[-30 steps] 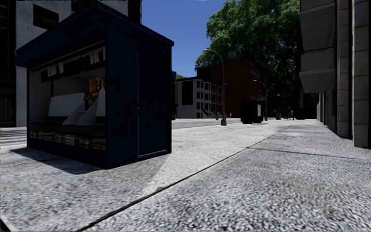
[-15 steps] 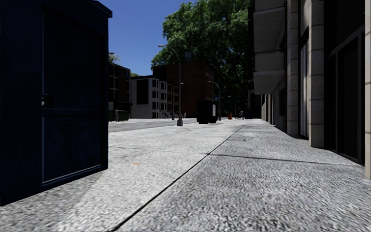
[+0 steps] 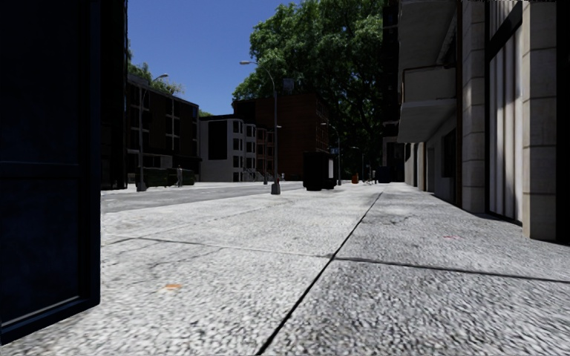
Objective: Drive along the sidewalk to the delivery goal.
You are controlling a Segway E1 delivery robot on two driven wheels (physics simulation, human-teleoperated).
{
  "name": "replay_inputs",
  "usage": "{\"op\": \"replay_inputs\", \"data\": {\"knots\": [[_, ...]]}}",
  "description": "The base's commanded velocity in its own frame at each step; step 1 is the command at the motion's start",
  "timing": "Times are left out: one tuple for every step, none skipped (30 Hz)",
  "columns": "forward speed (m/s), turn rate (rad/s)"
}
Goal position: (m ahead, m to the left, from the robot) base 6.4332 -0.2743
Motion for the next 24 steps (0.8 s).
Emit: {"op": "replay_inputs", "data": {"knots": [[2.00, 0.00], [2.00, 0.00], [2.00, 0.00], [2.00, 0.00], [2.00, 0.00], [2.00, 0.00], [2.00, 0.00], [2.00, 0.00], [2.00, 0.00], [2.00, 0.00], [2.00, 0.00], [2.00, 0.00], [2.00, 0.00], [2.00, 0.00], [2.00, 0.00], [2.00, 0.00], [2.00, 0.00], [2.00, 0.06], [2.00, 0.06], [2.00, 0.11], [2.00, 0.17], [2.00, 0.17], [2.00, 0.22], [2.00, 0.24]]}}
